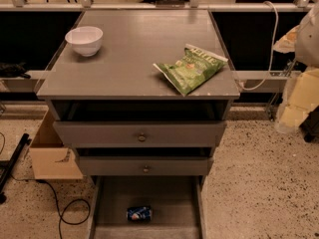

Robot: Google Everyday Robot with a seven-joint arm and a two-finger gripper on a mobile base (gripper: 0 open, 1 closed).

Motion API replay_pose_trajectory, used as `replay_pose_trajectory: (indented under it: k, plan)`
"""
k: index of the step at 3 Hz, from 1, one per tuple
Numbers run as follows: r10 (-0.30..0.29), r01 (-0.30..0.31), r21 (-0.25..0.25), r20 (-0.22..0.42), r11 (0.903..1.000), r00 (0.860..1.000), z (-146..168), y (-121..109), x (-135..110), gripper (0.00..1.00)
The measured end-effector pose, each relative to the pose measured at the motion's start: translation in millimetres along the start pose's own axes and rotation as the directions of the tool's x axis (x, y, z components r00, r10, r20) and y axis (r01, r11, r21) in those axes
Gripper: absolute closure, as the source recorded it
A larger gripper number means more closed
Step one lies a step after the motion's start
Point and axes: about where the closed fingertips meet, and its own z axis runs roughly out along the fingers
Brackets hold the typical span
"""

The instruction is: Pick pepsi can from bottom drawer and place on counter

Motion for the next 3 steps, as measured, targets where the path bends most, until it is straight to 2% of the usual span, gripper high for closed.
replay_pose_trajectory:
  k: [2,3]
  plan:
    - [0.021,-0.021,0.000,0.046,0.9998,0.999,2,-5,4,0.00]
    - [0.056,-0.052,-0.038,0.106,0.9979,0.993,16,-5,13,0.00]
